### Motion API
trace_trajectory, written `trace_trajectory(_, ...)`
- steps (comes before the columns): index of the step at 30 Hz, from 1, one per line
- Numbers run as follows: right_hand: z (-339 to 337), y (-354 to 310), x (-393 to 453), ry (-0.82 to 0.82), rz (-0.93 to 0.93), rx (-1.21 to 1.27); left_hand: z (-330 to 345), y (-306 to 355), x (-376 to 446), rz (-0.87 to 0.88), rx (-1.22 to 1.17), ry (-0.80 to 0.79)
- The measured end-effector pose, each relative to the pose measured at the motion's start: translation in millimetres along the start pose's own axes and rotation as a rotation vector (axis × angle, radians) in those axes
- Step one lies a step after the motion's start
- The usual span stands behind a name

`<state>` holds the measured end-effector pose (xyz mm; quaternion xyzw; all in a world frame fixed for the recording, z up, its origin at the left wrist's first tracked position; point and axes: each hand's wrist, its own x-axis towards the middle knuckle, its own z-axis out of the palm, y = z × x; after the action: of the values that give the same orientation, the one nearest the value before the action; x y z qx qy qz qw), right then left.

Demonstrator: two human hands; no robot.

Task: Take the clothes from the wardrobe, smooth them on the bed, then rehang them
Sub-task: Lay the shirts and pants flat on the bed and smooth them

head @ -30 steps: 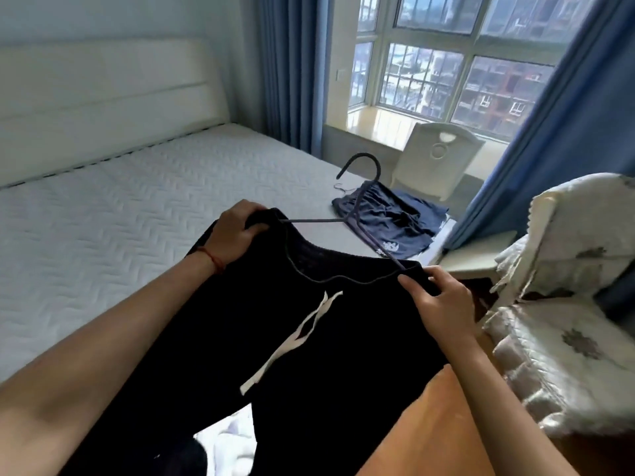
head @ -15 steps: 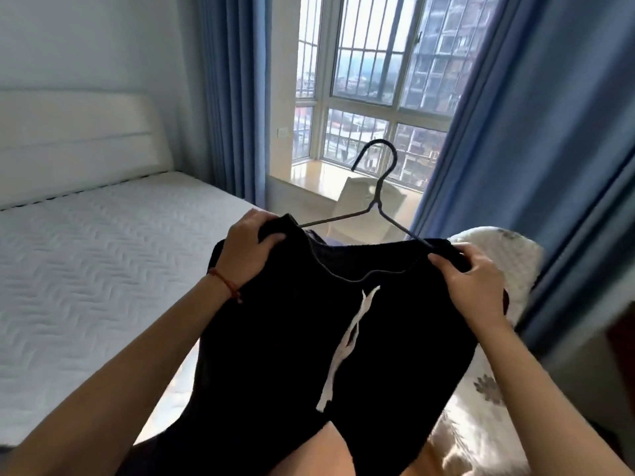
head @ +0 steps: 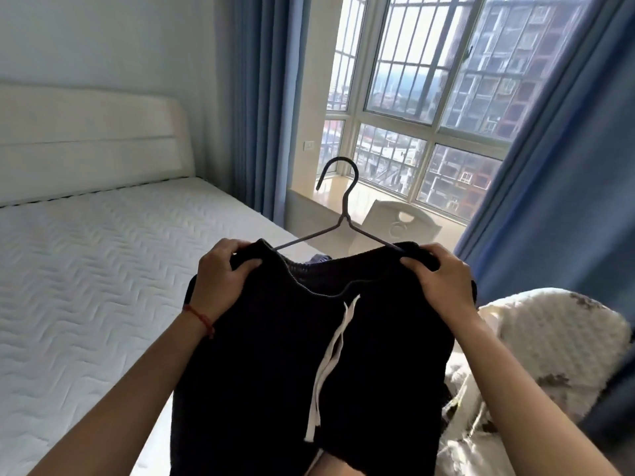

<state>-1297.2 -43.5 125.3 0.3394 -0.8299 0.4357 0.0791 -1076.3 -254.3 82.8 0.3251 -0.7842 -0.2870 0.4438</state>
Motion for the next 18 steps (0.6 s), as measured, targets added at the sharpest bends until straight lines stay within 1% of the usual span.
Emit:
trace_trajectory(4, 43.3, 1.9, 82.0, -0.078, -0.020, -0.027, 32.7, -28.1, 61.0, -0.068, -0.013, 0.028)
trace_trajectory(7, 72.9, -5.2, 138.3, -0.064, -0.054, -0.024, 48.3, -43.0, 100.6, -0.109, -0.028, 0.082)
trace_trajectory(13, 136.7, -13.8, 224.0, -0.128, -0.151, -0.004, 67.6, -79.2, 157.7, -0.219, -0.034, 0.163)
trace_trajectory(16, 175.3, -12.0, 258.1, -0.159, -0.188, 0.044, 76.2, -97.8, 178.4, -0.257, 0.009, 0.217)
trace_trajectory(18, 203.5, -10.5, 280.6, -0.209, -0.210, 0.077, 82.3, -109.8, 189.7, -0.293, 0.034, 0.262)
